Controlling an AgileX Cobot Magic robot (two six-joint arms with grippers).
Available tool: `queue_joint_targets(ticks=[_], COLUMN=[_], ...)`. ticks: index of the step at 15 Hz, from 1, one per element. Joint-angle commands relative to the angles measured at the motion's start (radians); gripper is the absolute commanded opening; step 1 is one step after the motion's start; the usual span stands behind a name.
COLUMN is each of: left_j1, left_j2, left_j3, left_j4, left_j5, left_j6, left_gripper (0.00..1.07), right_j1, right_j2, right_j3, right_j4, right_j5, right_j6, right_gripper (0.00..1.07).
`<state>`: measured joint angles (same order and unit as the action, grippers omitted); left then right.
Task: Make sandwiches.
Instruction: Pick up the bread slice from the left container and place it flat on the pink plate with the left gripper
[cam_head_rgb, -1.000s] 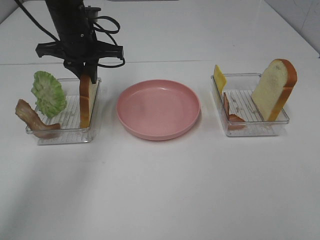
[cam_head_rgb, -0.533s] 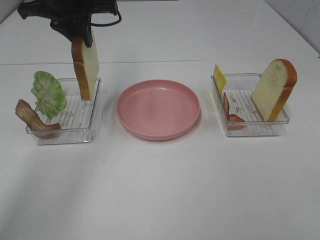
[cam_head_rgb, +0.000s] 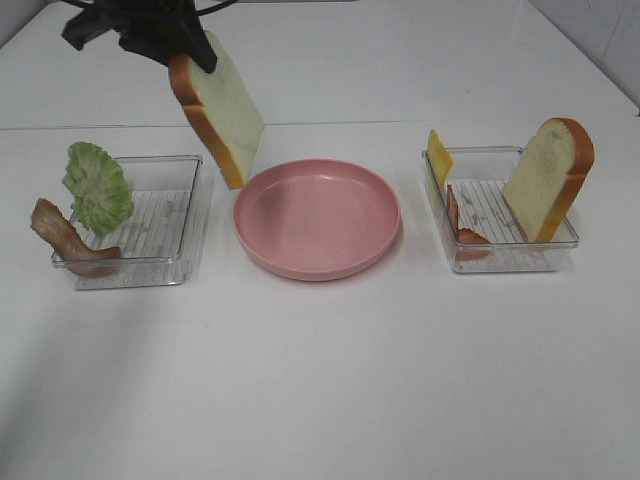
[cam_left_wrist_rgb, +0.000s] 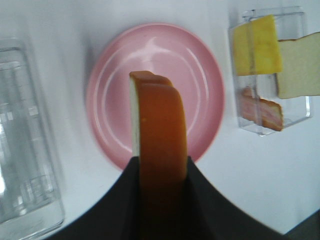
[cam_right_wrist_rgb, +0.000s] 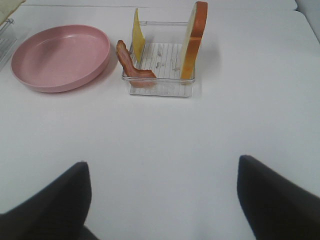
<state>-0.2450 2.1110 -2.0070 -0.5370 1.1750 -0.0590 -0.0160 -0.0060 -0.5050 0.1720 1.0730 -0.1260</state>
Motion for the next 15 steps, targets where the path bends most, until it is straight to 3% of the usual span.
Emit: queue_joint_targets(ticks=[1,2,3,6,8,15], left_j1=[-0.001,-0.001,-0.001,-0.001,-0.004,-0.060], left_j2=[0.057,0.136,0.136,0.234,0.276,0.372], left_j3=[-0.002,-0.002,-0.002,-0.002,-0.002,-0.002], left_j4=[-0.119,-0.197,-0.197,-0.389,-0.482,-0.513], left_j5=[-0.018,-0.038,-0.038,-0.089,-0.123,-0.233], left_j6=[0.076,0.089,0.089,0.160,0.167,0.165], left_gripper=[0.00,0.00,0.00,0.00,0.00,0.00], right_j1=[-0.006,-0.006,-0.006,-0.006,-0.006,-0.006], right_j2=[-0.013,-0.013,-0.013,-0.013,-0.013,-0.013], right_j3=[-0.001,-0.001,-0.001,-0.001,-0.001,-0.001], right_j4=[0.000,0.000,0.000,0.000,0.000,0.000], right_j5=[-0.010,-0.010,-0.010,-0.010,-0.010,-0.010], right_j6=[-0.004,-0.004,-0.004,-0.004,-0.004,-0.004], right_gripper=[0.76,0.76,0.76,0.76,0.76,0.76])
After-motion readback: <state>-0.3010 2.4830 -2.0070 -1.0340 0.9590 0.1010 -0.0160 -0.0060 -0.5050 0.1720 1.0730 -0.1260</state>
